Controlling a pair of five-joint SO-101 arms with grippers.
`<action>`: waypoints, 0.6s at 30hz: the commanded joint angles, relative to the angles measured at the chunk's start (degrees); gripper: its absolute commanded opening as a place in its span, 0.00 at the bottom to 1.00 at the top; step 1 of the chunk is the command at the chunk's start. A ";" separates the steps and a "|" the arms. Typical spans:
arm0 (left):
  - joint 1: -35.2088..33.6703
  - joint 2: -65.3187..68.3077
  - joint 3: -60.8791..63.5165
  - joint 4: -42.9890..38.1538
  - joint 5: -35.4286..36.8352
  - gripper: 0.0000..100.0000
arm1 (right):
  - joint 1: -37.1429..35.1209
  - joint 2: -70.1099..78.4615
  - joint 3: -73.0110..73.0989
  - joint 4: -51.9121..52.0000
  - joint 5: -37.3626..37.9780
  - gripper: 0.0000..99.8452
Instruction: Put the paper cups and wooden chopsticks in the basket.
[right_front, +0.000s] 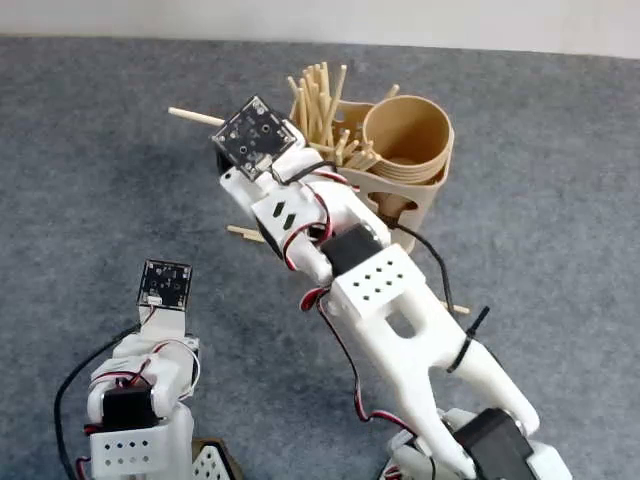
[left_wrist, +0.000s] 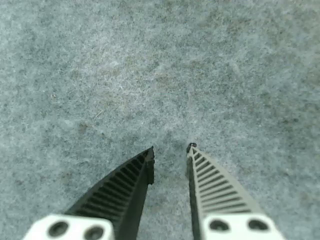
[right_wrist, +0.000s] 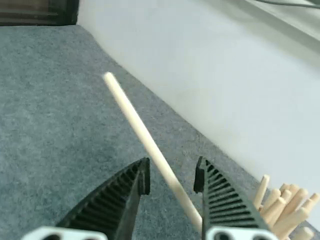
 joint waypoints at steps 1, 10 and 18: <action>-0.31 0.04 1.19 0.26 0.35 0.12 | 1.27 -0.48 -3.74 -2.24 0.70 0.15; -0.31 0.04 1.19 0.26 0.35 0.12 | 1.54 -5.32 -3.65 -2.24 0.79 0.01; -0.31 0.04 1.19 0.26 0.35 0.12 | 6.11 -13.67 -3.47 -1.98 0.79 0.01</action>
